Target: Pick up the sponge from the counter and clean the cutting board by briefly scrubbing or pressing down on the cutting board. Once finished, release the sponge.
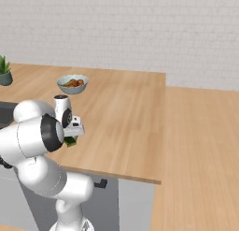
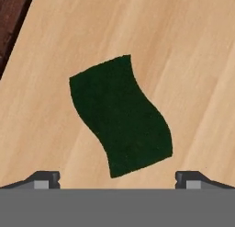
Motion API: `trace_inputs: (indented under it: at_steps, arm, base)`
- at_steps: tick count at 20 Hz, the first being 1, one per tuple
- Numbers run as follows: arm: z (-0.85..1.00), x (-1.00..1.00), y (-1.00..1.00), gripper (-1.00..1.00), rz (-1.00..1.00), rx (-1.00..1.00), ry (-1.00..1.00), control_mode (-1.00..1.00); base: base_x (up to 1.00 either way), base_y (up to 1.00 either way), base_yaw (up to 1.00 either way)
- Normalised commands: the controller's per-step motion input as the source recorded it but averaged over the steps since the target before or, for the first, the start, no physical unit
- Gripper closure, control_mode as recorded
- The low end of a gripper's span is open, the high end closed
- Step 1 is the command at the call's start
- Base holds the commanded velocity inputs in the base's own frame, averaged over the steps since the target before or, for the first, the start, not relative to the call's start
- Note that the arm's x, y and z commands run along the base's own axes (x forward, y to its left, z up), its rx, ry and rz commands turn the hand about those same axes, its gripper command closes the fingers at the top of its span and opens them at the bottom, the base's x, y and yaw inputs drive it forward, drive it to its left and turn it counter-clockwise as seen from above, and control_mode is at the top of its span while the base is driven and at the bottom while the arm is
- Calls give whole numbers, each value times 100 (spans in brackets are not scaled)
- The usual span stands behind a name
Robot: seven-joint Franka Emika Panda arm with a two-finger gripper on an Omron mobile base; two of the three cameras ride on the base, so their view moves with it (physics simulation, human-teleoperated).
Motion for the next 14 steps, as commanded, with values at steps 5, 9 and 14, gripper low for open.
trace_inputs:
  at_steps: [5, 9, 14]
  arm:
    - [0, 0, 0, -100, 1, 0, -17, -100]
    - [0, 12, 0, -100, 1, 0, -4, -100]
    - [-1, 28, 0, -100, 2, 0, 0, -100]
  base:
    - [0, 0, 0]
    - [0, 0, 0]
    - [0, 0, 0]
